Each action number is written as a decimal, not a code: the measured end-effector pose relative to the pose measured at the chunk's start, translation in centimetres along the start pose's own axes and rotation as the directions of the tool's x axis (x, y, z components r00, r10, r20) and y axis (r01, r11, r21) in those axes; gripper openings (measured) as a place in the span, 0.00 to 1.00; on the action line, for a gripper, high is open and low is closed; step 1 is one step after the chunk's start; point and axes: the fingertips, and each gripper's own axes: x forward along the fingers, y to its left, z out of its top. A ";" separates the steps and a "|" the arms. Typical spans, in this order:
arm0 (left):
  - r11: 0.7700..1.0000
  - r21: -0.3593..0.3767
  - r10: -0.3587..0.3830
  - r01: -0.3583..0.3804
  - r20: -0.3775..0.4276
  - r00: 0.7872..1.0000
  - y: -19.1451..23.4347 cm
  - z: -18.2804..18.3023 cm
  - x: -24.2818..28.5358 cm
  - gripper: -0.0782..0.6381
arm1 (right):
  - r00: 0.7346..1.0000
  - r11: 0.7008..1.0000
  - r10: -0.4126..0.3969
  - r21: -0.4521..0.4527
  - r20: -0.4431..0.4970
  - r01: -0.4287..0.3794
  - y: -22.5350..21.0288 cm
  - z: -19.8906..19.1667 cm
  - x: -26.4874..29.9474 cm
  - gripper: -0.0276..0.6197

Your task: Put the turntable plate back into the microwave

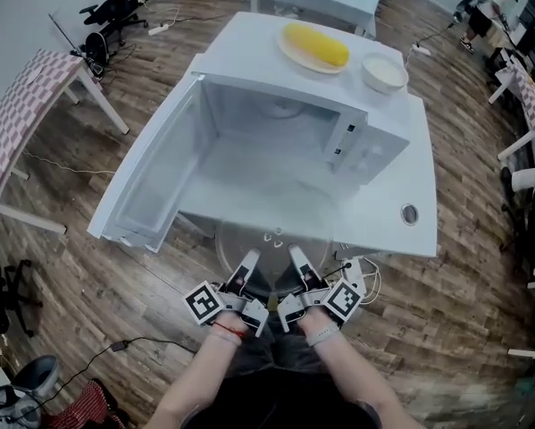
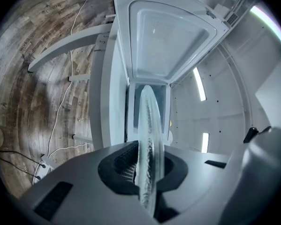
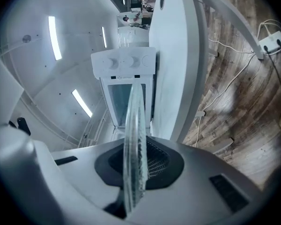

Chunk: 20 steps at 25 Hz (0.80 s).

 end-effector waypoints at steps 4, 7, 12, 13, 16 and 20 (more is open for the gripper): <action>1.000 0.010 -0.001 0.000 0.009 1.000 -0.1 0.5 0.9 0.15 | 1.000 1.000 0.006 0.002 -0.008 -0.006 0.1 0.6 0.9 0.10; 1.000 0.013 0.000 0.000 0.013 1.000 -0.3 0.9 1.3 0.15 | 1.000 1.000 0.007 0.010 -0.012 -0.007 0.0 0.7 1.5 0.10; 1.000 -0.014 -0.006 0.007 0.033 0.999 0.4 1.7 1.6 0.15 | 1.000 1.000 -0.009 0.008 -0.027 0.009 -0.6 0.6 2.4 0.10; 1.000 -0.014 -0.004 0.005 0.035 0.999 0.6 1.9 1.7 0.15 | 0.999 1.000 -0.015 0.002 -0.029 0.015 -0.8 0.7 2.6 0.10; 1.000 -0.010 0.001 0.000 0.032 0.999 0.7 2.8 2.3 0.15 | 0.999 1.000 -0.022 -0.006 -0.027 0.022 -0.7 0.9 3.7 0.10; 1.000 -0.014 0.000 0.001 0.018 1.000 0.4 3.4 2.9 0.15 | 1.000 1.000 -0.018 -0.002 -0.012 0.018 -0.6 1.0 4.3 0.10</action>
